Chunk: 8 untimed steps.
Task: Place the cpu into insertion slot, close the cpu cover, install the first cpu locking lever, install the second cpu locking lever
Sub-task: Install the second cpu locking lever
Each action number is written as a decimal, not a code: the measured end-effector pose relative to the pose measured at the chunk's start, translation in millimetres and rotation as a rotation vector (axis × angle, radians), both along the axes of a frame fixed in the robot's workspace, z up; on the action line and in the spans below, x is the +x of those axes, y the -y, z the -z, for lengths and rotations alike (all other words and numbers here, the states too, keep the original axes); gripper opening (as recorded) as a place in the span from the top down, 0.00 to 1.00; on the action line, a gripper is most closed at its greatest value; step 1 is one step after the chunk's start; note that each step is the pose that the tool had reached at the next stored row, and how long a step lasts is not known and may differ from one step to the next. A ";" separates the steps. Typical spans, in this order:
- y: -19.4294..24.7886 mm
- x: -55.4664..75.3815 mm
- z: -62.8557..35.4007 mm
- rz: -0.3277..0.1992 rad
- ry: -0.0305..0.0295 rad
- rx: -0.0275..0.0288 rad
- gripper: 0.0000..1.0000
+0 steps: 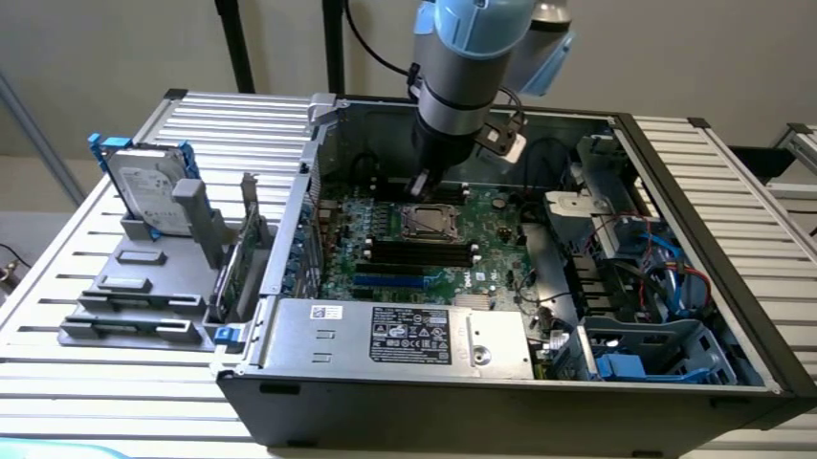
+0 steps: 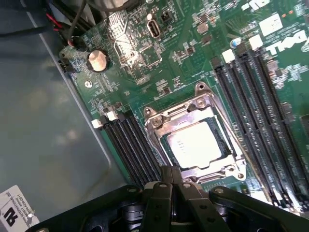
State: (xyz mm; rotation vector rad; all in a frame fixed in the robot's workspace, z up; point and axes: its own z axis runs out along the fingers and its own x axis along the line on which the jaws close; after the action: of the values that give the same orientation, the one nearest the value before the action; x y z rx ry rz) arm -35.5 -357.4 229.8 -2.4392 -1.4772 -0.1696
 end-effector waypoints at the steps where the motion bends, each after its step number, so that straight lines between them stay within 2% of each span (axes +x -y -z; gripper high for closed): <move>1: 2.8 -1.1 -2.0 0.000 0.0000 -0.0001 0.89; 8: 20.1 -10.2 -13.8 0.000 0.0000 -0.0002 0.89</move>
State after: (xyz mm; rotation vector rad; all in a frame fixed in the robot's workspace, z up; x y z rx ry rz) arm -45.8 -377.5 243.6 -2.4392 -1.4775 -0.1694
